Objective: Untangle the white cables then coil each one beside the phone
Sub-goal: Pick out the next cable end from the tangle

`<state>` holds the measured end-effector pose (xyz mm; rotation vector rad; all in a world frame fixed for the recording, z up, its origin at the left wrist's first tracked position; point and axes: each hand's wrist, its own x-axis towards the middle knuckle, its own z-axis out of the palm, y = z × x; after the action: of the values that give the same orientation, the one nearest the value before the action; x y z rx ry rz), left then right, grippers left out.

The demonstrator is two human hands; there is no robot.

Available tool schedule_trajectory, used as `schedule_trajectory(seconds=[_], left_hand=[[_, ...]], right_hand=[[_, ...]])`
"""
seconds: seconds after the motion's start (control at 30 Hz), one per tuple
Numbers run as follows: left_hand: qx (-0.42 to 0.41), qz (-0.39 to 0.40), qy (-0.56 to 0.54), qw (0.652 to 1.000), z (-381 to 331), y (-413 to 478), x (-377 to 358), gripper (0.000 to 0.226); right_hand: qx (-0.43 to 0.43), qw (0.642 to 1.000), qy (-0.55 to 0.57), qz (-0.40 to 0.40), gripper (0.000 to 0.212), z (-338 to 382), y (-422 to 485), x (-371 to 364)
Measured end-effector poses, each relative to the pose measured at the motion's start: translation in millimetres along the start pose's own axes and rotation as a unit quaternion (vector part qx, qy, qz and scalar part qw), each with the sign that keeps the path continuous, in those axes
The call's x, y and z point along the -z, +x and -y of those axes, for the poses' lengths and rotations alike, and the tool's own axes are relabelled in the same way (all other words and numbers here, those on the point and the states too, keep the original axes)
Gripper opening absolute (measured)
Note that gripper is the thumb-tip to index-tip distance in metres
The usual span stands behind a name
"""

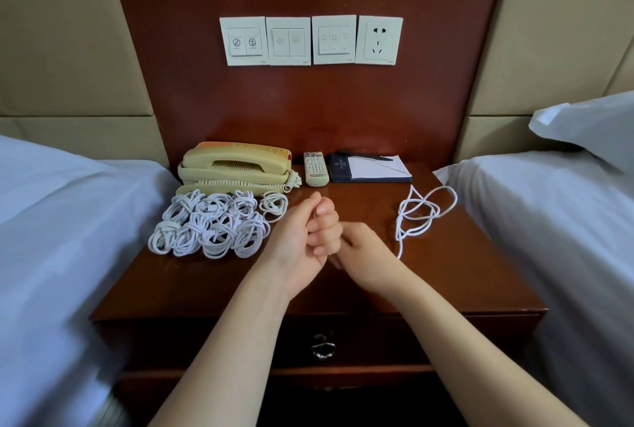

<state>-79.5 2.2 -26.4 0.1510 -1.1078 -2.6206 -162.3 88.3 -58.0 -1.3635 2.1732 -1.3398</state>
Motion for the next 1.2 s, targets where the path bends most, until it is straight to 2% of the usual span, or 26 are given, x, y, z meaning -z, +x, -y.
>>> schedule_trajectory(seconds=[0.1, 0.17, 0.23, 0.37, 0.47, 0.53, 0.57, 0.67, 0.8, 0.9, 1.03, 1.2], left_hand=[[-0.038, -0.042, 0.021, 0.998, -6.6, 5.0, 5.7, 0.042], [-0.073, -0.079, 0.052, 0.993, -11.3, 9.0, 10.7, 0.041], [-0.113, -0.122, 0.111, 0.98, -14.9, 12.3, 17.4, 0.042], [-0.137, -0.158, 0.236, 0.949, -15.2, 15.8, 31.3, 0.042], [-0.124, -0.153, 0.428, 0.882, -6.7, 13.1, 36.2, 0.041], [-0.108, -0.115, 0.497, 0.853, -1.7, 8.8, 32.9, 0.044], [-0.089, -0.09, 0.493, 0.861, 0.4, 6.6, 30.0, 0.045], [0.011, -0.012, 0.364, 0.931, 4.8, 1.1, 17.0, 0.044], [0.103, 0.053, 0.266, 0.957, 9.5, -3.5, 5.2, 0.049], [0.113, 0.08, 0.222, 0.965, 9.6, -2.7, 1.8, 0.057], [0.095, 0.094, 0.159, 0.978, 9.9, 0.2, -2.0, 0.056], [0.016, 0.039, 0.085, 0.995, 10.2, 5.9, -3.7, 0.049]], right_hand=[[0.02, 0.989, -0.136, 0.056, 0.04, 9.0, -10.3, -3.9], [0.072, 0.966, -0.242, 0.051, 0.034, 11.7, -15.5, -7.0], [0.13, 0.948, -0.29, 0.027, 0.033, 14.5, -19.4, -7.5], [0.21, 0.945, -0.249, 0.02, 0.027, 24.6, -26.0, -0.7], [0.229, 0.954, -0.19, -0.03, 0.017, 25.8, -24.6, 7.4], [0.211, 0.966, -0.133, -0.074, 0.018, 24.6, -20.9, 15.5], [0.196, 0.97, -0.11, -0.094, 0.019, 22.9, -19.1, 19.0], [0.154, 0.976, -0.047, -0.144, 0.021, 14.5, -13.1, 25.8], [0.122, 0.976, -0.014, -0.18, 0.028, 0.2, -4.1, 29.7], [0.102, 0.98, 0.019, -0.167, 0.032, -6.0, 0.2, 28.8], [0.065, 0.986, 0.054, -0.14, 0.041, -13.7, 5.2, 28.0], [0.029, 0.998, -0.04, -0.045, 0.033, -19.2, 3.1, 20.8]])
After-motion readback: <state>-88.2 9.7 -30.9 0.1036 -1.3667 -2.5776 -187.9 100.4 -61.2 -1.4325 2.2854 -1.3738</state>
